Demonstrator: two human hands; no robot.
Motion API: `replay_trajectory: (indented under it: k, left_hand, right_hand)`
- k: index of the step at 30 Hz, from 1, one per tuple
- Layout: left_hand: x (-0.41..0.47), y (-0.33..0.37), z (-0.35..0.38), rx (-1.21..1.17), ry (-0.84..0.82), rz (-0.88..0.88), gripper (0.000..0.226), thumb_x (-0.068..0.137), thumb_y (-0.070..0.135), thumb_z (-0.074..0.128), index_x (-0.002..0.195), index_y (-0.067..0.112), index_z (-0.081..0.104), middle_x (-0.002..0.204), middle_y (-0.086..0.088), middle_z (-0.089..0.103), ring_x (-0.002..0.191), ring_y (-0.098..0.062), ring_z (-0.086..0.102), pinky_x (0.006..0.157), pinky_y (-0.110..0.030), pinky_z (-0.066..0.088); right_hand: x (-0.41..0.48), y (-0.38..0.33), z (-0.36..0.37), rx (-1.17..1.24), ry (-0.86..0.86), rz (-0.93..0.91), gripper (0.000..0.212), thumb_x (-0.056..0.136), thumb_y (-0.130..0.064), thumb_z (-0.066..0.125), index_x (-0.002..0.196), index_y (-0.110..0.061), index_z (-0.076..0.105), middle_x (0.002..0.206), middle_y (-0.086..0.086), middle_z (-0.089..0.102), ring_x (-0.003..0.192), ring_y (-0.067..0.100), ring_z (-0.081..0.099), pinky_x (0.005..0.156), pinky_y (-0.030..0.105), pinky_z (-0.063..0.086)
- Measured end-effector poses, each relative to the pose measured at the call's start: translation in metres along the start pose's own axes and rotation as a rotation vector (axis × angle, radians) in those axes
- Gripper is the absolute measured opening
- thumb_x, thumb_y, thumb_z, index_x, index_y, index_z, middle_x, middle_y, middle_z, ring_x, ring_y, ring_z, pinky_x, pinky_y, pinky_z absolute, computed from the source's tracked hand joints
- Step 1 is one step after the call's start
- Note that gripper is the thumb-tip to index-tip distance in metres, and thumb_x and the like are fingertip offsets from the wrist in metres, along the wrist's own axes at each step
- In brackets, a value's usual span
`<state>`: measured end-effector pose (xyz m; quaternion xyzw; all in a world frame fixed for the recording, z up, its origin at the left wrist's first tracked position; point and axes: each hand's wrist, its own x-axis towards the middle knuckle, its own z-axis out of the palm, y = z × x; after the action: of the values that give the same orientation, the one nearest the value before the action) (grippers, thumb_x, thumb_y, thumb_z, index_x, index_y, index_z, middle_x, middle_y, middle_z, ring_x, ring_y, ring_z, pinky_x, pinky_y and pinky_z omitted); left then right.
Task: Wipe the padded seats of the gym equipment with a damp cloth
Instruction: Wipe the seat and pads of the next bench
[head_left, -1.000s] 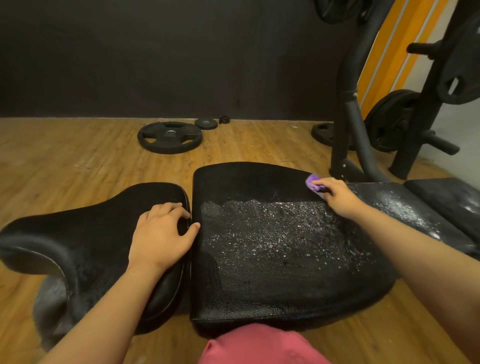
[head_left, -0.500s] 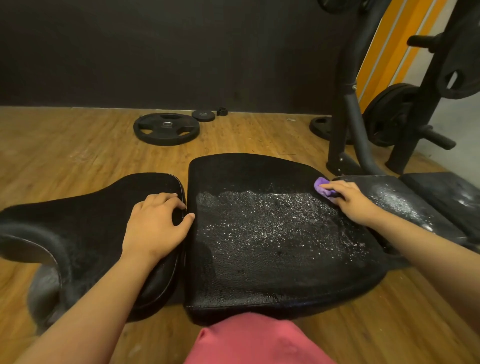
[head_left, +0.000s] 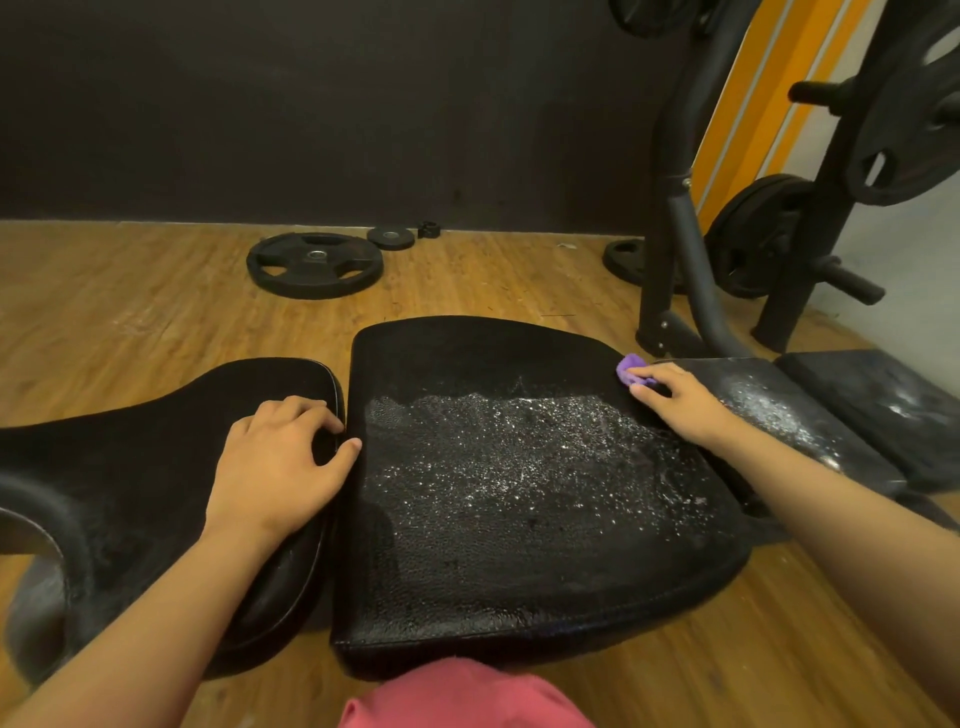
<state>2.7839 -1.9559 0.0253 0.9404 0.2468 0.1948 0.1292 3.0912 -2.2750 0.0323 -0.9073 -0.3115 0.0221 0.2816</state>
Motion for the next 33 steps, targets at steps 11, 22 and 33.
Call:
replay_trajectory:
  k: [11,22,33]
  left_hand:
    - [-0.003,-0.002,-0.001,0.007,-0.012,0.027,0.036,0.087,0.054,0.052,0.103,0.026,0.068,0.126,0.002,0.061,0.121,-0.023,0.049,0.098,-0.045,0.037]
    - [0.001,-0.001,-0.001,0.010,-0.020,0.008,0.044,0.077,0.059,0.043,0.096,0.028,0.068,0.119,0.005,0.062,0.118,-0.023,0.051,0.096,-0.044,0.037]
    - [0.001,-0.004,0.000,0.027,-0.038,0.022,0.046,0.078,0.060,0.040,0.098,0.028,0.067,0.121,0.002,0.062,0.118,-0.027,0.051,0.096,-0.048,0.039]
  right_hand:
    - [-0.044,-0.008,-0.026,0.016,-0.087,0.037,0.039,0.094,-0.028,0.058,0.131,-0.022,0.049,0.115,-0.005,0.058,0.106,0.009,0.054,0.091,0.024,0.038]
    - [-0.002,0.006,-0.025,-0.070,-0.017,0.138,0.019,0.089,-0.031,0.066,0.100,-0.016,0.064,0.100,-0.002,0.064,0.093,0.015,0.059,0.077,0.030,0.043]
    - [-0.036,0.000,-0.038,-0.159,-0.228,-0.008,0.021,0.089,-0.031,0.066,0.080,-0.013,0.058,0.079,0.003,0.064,0.075,0.015,0.058,0.068,0.028,0.044]
